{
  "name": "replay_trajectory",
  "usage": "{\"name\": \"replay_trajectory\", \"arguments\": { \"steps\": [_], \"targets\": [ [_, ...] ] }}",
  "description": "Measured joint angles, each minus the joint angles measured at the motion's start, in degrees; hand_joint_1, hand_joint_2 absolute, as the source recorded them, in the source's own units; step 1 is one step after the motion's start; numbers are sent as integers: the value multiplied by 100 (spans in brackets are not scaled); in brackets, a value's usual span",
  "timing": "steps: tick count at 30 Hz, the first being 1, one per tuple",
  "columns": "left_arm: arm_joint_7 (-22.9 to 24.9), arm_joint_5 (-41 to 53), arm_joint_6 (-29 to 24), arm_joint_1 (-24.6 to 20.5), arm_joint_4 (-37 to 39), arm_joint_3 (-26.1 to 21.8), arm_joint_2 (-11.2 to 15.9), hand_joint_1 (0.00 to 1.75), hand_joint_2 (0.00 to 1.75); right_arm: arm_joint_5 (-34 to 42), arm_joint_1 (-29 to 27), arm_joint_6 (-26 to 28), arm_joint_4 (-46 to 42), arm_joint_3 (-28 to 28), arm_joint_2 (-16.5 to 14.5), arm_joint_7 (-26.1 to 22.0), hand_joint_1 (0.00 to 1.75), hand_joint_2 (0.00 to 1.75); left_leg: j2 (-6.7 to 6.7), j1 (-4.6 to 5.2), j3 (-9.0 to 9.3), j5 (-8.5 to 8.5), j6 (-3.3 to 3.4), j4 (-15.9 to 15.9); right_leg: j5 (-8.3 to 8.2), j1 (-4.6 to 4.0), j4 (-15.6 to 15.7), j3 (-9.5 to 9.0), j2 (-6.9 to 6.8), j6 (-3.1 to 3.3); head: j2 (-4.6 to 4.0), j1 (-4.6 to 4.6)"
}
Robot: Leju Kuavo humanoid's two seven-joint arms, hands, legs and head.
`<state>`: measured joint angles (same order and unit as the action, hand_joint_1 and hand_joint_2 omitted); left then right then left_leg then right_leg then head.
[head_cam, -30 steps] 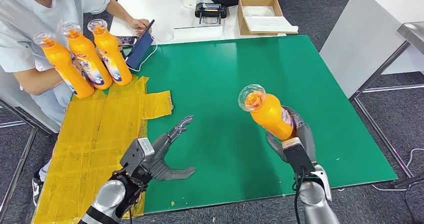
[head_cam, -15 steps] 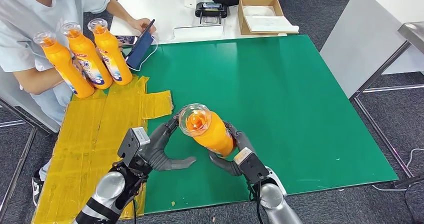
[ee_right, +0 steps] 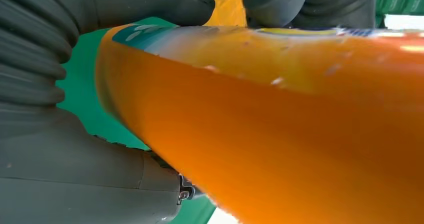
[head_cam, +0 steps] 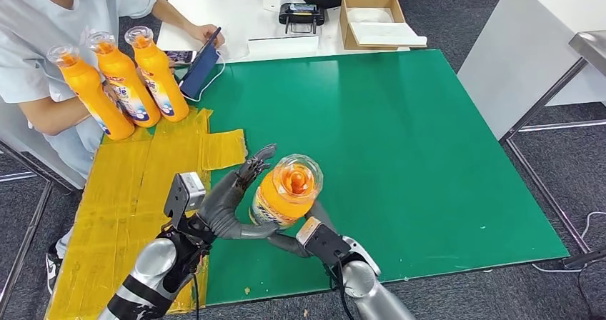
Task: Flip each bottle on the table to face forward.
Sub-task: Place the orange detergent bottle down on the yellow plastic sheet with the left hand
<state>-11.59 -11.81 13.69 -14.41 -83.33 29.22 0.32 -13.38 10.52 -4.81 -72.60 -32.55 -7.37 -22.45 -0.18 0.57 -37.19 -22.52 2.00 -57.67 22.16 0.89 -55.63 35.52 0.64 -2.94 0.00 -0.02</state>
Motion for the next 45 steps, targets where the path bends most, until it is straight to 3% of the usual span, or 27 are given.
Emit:
{"name": "replay_trajectory", "arguments": {
  "steps": [13,14,17,18,45],
  "targets": [
    [-191,-736,638,47,-145,160,5,0,175,243,119,-5,291,-250,1,-139,175,175,-1,1,-5,-1,0,0,0,0,0,3,0,0,0,-1],
    [-203,-767,648,60,-170,172,5,20,175,254,119,-9,306,-252,1,-151,175,175,-1,1,-5,-1,0,0,0,0,0,3,0,0,0,-1],
    [-252,-796,650,99,-225,201,5,149,175,274,119,-19,344,-263,1,-175,175,175,-1,0,-4,-1,0,0,0,0,0,3,0,0,0,-1],
    [-281,-781,648,111,-240,208,5,172,175,281,119,-19,356,-268,1,-181,175,175,-1,0,-5,-1,0,0,0,0,0,3,0,0,0,0],
    [-674,-200,519,236,-434,314,7,175,175,327,119,-63,476,-322,1,-285,175,175,0,1,-5,-1,0,0,0,0,0,5,0,0,0,0]
  ]
}}
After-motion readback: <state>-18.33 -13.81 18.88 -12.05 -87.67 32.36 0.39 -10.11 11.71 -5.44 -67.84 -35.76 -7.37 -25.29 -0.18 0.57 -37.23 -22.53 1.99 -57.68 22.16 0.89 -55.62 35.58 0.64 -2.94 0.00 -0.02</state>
